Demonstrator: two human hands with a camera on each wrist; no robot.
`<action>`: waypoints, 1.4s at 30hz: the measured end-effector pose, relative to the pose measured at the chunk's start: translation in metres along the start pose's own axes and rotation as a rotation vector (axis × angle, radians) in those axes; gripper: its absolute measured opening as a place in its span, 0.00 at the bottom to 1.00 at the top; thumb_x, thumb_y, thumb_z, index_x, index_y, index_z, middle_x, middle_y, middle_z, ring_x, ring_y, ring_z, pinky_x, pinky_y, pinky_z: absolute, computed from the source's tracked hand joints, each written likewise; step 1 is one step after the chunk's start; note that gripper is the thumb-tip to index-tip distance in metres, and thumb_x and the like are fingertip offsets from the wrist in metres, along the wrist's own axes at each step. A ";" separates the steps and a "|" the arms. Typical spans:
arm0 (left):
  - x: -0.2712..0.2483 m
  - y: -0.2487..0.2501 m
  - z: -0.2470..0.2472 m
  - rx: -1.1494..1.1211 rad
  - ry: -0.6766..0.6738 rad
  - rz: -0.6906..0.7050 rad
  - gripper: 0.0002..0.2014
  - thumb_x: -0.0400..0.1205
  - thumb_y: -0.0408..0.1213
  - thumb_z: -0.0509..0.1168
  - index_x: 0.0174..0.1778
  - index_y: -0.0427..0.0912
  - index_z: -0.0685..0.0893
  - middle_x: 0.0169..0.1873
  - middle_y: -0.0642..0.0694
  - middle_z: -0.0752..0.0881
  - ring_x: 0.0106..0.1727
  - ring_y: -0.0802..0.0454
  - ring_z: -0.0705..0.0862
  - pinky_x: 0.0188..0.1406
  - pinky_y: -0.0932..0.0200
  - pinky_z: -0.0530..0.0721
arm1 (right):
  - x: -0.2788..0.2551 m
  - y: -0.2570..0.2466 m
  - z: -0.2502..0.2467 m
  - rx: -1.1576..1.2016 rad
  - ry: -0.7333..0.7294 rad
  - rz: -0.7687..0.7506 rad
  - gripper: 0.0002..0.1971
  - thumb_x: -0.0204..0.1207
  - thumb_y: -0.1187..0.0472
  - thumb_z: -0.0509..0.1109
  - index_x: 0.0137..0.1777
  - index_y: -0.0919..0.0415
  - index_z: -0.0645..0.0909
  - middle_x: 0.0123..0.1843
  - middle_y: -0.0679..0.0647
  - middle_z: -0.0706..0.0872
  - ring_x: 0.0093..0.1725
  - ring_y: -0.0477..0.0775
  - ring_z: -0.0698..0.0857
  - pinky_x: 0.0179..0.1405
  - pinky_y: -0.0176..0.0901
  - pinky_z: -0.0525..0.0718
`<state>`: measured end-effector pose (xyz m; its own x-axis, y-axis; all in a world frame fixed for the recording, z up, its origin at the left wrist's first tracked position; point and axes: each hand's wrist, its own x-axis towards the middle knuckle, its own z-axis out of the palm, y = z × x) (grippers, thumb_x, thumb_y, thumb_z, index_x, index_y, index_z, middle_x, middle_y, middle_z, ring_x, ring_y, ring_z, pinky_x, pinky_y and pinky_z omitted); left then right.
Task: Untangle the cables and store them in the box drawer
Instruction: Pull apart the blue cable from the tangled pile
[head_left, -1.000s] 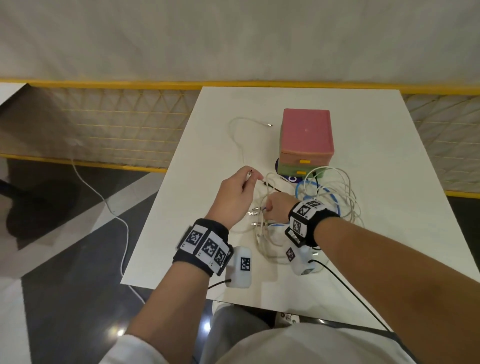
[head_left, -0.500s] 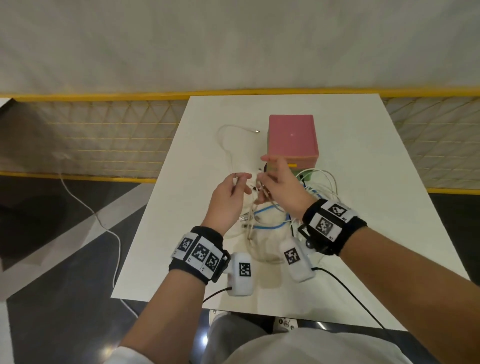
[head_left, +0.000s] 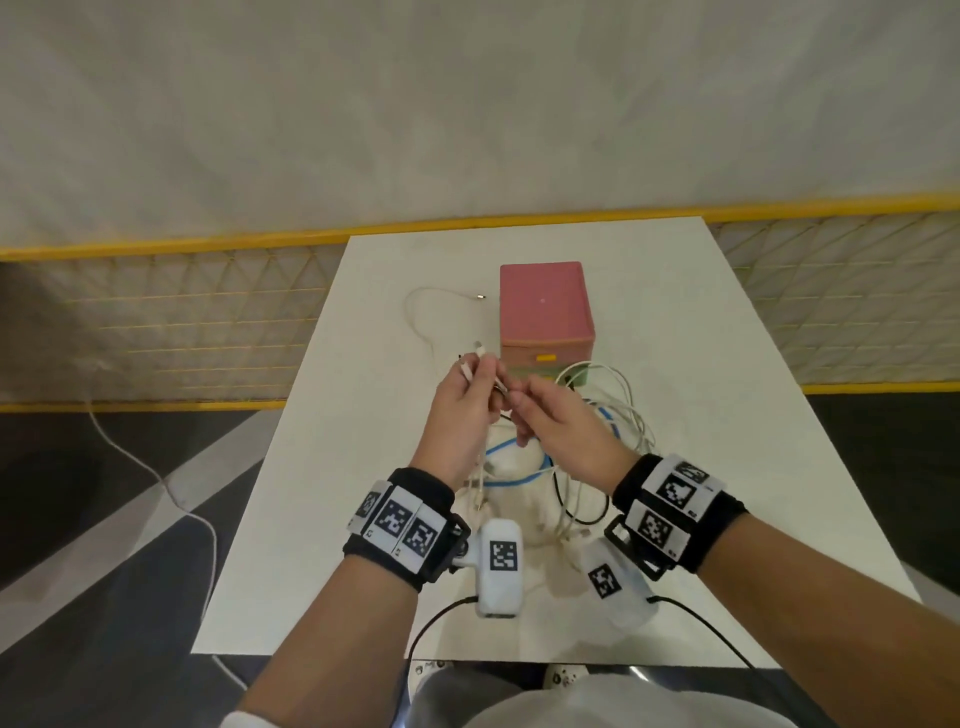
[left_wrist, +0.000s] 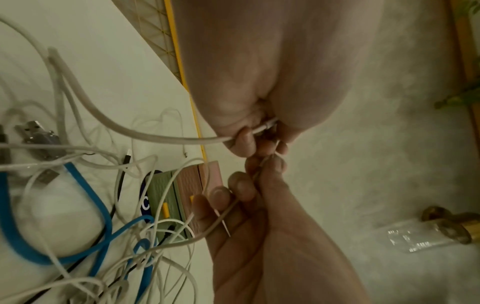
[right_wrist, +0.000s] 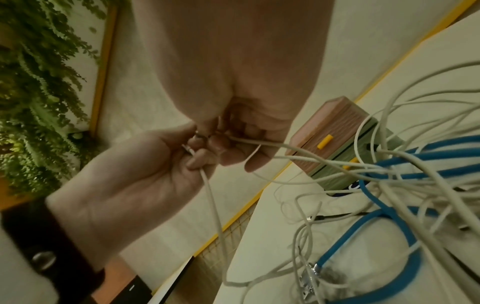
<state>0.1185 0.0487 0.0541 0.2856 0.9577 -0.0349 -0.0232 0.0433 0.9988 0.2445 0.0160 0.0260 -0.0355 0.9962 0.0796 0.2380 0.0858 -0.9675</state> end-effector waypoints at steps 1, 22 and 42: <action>-0.001 0.004 0.004 -0.032 -0.023 -0.001 0.14 0.91 0.38 0.51 0.42 0.38 0.73 0.29 0.46 0.75 0.24 0.59 0.75 0.23 0.66 0.79 | -0.002 -0.001 0.000 -0.034 -0.013 -0.009 0.09 0.85 0.63 0.59 0.43 0.56 0.75 0.31 0.53 0.76 0.31 0.48 0.76 0.36 0.42 0.79; 0.003 0.023 0.006 0.664 -0.306 0.091 0.11 0.86 0.51 0.59 0.44 0.53 0.82 0.35 0.58 0.84 0.35 0.65 0.79 0.40 0.65 0.75 | 0.007 -0.015 -0.049 -0.239 0.000 -0.175 0.11 0.85 0.59 0.58 0.47 0.64 0.80 0.39 0.61 0.84 0.41 0.58 0.81 0.44 0.46 0.79; 0.013 0.012 0.013 0.790 -0.293 0.128 0.19 0.86 0.56 0.57 0.54 0.46 0.84 0.38 0.46 0.88 0.41 0.50 0.85 0.51 0.49 0.83 | 0.007 0.002 -0.057 -0.483 -0.041 -0.214 0.10 0.85 0.61 0.57 0.48 0.63 0.78 0.35 0.47 0.83 0.37 0.40 0.82 0.38 0.37 0.77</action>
<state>0.1345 0.0576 0.0657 0.5651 0.8248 -0.0184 0.5722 -0.3758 0.7290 0.3001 0.0238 0.0380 -0.1680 0.9551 0.2441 0.6413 0.2940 -0.7088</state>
